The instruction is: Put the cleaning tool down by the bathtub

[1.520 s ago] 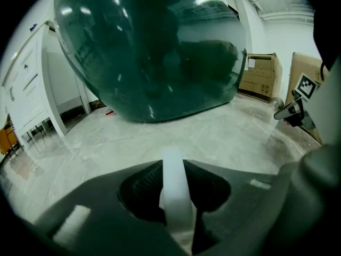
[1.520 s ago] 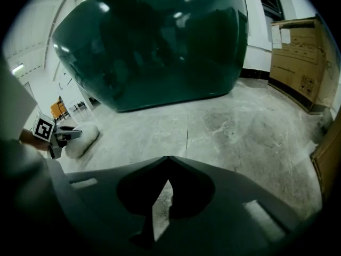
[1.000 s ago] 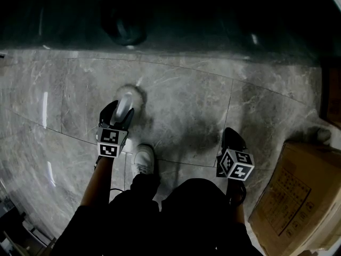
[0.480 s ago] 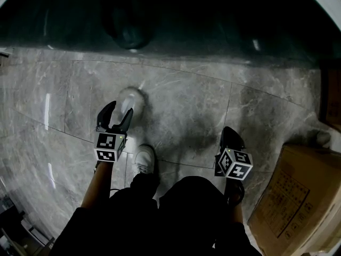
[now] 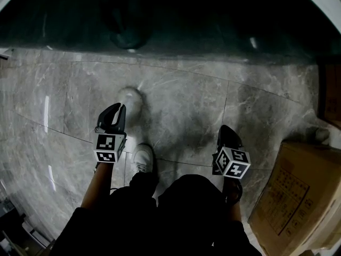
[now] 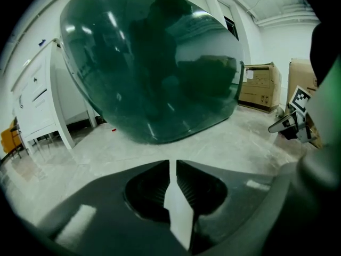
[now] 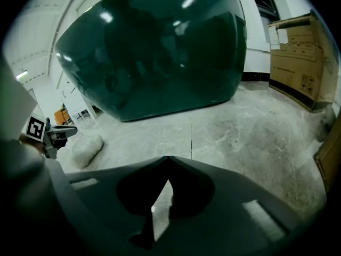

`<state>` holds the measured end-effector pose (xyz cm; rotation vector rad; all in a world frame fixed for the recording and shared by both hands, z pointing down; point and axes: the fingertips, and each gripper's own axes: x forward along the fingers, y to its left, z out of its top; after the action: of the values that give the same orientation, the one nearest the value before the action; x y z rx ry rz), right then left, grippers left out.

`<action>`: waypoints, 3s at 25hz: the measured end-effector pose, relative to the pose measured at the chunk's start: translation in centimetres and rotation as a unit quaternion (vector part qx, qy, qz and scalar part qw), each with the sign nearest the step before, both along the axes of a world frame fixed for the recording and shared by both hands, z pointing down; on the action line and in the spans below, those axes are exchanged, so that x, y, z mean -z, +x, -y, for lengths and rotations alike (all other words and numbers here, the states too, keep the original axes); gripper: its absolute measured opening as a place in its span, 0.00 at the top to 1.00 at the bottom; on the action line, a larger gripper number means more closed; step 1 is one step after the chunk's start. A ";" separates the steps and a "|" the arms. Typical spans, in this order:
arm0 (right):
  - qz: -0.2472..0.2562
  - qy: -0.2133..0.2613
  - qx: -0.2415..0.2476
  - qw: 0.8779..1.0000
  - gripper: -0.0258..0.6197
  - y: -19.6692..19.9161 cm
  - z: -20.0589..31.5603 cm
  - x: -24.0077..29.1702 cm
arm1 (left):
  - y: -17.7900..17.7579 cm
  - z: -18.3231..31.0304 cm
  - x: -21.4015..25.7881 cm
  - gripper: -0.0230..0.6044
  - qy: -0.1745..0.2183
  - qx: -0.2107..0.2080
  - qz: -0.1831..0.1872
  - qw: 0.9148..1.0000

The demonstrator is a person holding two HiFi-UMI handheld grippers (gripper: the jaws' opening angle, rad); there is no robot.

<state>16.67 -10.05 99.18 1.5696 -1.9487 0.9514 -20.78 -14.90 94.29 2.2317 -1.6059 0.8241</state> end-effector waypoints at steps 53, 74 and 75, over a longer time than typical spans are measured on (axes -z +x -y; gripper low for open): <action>-0.009 0.010 0.021 1.000 0.94 -4.0 0.1 42.6 | 3.1 -2.7 35.6 0.96 -0.115 -0.034 -0.024 0.993; -0.001 0.077 0.010 0.997 0.94 -4.2 -1.5 64.0 | 4.2 -4.0 57.5 0.96 -0.056 0.012 -0.061 0.997; 0.001 0.084 0.007 0.996 0.94 -4.1 -1.5 65.0 | 4.2 -4.1 58.5 0.96 -0.046 0.014 -0.061 0.997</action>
<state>12.54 -8.53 34.17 1.6442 -2.0838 0.8018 -16.61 -10.81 35.82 2.1467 -1.5091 0.7237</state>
